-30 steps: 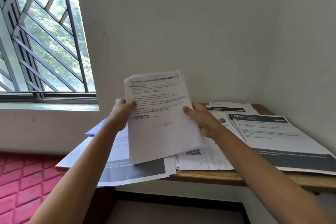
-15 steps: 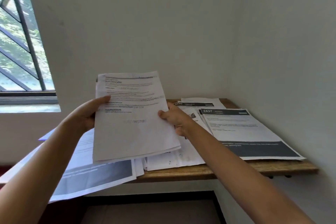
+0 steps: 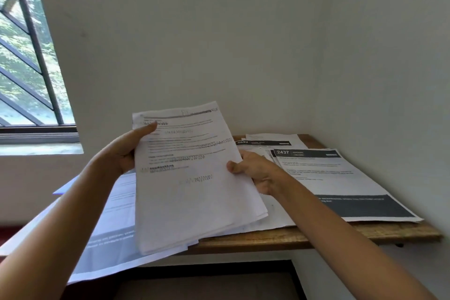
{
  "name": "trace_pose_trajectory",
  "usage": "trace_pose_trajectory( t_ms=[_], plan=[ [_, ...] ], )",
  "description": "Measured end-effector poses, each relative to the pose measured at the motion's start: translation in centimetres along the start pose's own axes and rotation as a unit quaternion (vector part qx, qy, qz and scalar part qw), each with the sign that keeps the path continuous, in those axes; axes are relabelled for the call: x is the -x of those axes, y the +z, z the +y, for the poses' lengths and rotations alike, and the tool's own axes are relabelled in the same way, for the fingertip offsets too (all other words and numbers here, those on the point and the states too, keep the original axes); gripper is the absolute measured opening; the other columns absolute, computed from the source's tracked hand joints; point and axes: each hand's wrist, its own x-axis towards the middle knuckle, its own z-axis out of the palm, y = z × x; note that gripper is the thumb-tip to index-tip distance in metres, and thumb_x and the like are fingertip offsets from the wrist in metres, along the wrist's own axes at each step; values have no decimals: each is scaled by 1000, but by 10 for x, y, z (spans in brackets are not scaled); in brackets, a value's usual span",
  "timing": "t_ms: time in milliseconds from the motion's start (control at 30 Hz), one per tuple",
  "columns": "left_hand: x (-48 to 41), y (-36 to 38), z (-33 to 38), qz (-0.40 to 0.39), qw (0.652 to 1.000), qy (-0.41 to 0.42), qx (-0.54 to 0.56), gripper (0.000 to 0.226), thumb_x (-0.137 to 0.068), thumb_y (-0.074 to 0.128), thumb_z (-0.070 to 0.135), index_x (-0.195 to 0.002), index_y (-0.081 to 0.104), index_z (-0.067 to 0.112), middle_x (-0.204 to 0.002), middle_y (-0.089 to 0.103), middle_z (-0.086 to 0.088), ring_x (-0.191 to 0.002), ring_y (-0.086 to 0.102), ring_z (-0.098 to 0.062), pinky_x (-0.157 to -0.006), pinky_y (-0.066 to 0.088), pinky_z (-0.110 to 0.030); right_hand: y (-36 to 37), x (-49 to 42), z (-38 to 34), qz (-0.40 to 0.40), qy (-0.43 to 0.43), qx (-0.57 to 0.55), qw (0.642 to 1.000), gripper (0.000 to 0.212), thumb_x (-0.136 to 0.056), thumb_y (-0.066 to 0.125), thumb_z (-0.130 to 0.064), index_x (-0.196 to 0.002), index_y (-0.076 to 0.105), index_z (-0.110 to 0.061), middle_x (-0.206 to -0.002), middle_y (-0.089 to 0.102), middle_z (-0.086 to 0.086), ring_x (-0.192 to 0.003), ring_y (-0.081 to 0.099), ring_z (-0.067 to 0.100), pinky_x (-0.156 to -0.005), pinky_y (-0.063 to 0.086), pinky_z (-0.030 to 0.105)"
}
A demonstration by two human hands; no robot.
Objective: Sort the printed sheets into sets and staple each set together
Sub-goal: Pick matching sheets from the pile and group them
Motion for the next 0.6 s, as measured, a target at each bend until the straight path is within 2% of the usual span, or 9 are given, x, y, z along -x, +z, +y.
trace_pose_trajectory(
  t_ms=[67, 133, 233, 333, 433, 500, 600],
  plan=[
    [-9, -1, -5, 44, 999, -17, 3, 18, -99, 47, 19, -99, 60, 6, -75, 73, -13, -62, 72, -22, -49, 58, -35, -5, 7, 2, -40, 10, -14, 999, 27, -90, 57, 2, -115, 60, -8, -111, 68, 11, -96, 66, 27, -79, 58, 38],
    [-13, 0, -10, 50, 998, -29, -6, 18, -99, 43, 11, -102, 59, 4, -72, 73, -14, -59, 71, -23, -46, 57, -35, -10, 9, 1, -51, 19, -3, 999, 24, -88, 59, 2, -109, 64, -8, -111, 69, 12, -93, 68, 24, -78, 58, 35],
    [-16, 0, -19, 36, 999, -33, -20, 26, -96, 47, 6, -119, 56, 2, -82, 73, -17, -67, 72, -27, -52, 58, -37, -16, 3, -6, -18, 16, -14, 1000, 24, -90, 57, 1, -114, 61, -1, -111, 68, 15, -92, 67, 25, -77, 58, 35],
    [-13, 8, -23, -6, 999, -34, -30, 27, -94, 48, 4, -120, 56, 2, -89, 72, -19, -70, 72, -29, -55, 59, -39, -17, -7, -18, 24, -17, -51, 998, 21, -94, 51, 1, -114, 58, 1, -106, 66, 15, -86, 65, 25, -70, 59, 37],
    [-8, 16, -23, -31, 998, -35, -36, 26, -93, 51, 6, -117, 58, 3, -96, 71, -19, -75, 72, -29, -59, 60, -39, -16, -17, -25, 72, -47, -54, 995, 21, -96, 49, 0, -114, 58, -4, -113, 63, 17, -81, 64, 24, -65, 57, 40],
    [-7, 17, -22, -37, 999, -16, -33, 29, -88, 58, 10, -116, 60, 4, -101, 70, -19, -77, 72, -27, -62, 60, -39, -18, -21, -23, 79, -53, -61, 994, 22, -95, 49, 0, -115, 57, -6, -113, 63, 15, -81, 65, 24, -60, 58, 37],
    [-7, 13, -21, -48, 998, 43, -11, 48, -81, 71, 26, -126, 59, 22, -107, 69, -14, -85, 70, -24, -68, 60, -38, -19, -24, -14, 56, -38, -58, 996, 27, -95, 49, 2, -119, 57, -6, -118, 64, 16, -89, 65, 27, -68, 59, 39]
  ],
)
